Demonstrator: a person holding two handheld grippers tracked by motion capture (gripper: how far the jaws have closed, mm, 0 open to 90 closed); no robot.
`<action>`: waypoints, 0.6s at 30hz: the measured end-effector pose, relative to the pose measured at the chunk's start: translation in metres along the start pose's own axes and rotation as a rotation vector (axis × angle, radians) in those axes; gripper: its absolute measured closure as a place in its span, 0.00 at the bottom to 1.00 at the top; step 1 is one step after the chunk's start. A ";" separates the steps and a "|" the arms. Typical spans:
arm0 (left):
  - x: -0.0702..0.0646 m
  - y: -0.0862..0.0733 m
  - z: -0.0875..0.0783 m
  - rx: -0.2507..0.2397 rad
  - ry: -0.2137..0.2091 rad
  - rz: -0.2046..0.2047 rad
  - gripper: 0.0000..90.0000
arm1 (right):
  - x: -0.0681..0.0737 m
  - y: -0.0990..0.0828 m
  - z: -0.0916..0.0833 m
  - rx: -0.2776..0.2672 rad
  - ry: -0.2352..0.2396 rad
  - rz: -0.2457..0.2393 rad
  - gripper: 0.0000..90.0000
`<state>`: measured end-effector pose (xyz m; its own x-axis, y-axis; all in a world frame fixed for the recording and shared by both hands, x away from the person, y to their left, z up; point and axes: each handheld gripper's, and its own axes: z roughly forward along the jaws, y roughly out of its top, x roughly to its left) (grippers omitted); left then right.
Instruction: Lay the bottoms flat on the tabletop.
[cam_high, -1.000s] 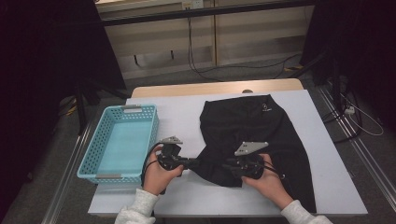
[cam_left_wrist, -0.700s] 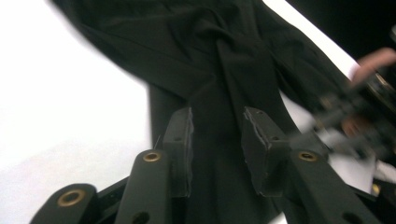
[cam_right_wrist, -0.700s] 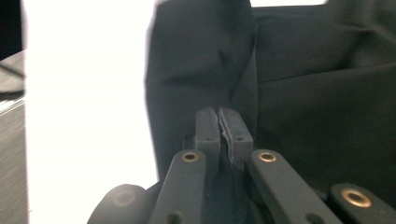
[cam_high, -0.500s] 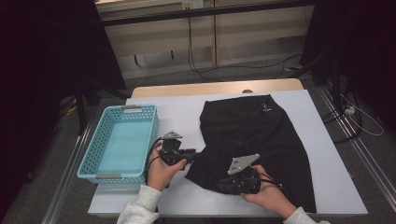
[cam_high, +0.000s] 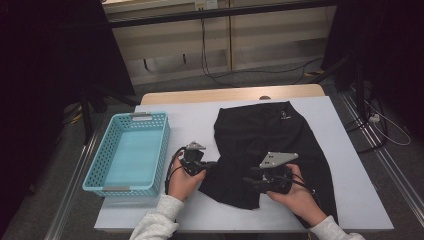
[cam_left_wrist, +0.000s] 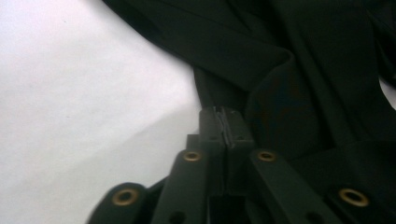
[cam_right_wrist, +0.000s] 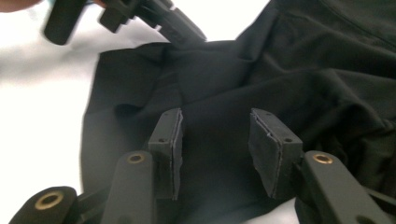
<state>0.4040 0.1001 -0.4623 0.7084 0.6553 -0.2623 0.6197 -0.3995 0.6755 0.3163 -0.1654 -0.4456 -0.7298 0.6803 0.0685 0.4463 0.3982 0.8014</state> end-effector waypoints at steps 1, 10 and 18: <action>-0.001 0.001 -0.001 0.009 0.003 -0.009 1.00 | -0.001 -0.001 0.001 0.002 -0.007 0.002 0.61; 0.011 -0.004 -0.027 -0.011 0.028 -0.108 1.00 | 0.004 -0.009 0.021 0.090 -0.039 -0.052 0.61; 0.005 0.004 -0.025 -0.084 0.014 -0.062 0.82 | 0.008 -0.011 0.020 0.102 -0.041 -0.085 0.62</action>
<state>0.4011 0.1176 -0.4441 0.6646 0.6861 -0.2960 0.6310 -0.3033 0.7141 0.3160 -0.1522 -0.4661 -0.7463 0.6652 -0.0229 0.4357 0.5143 0.7387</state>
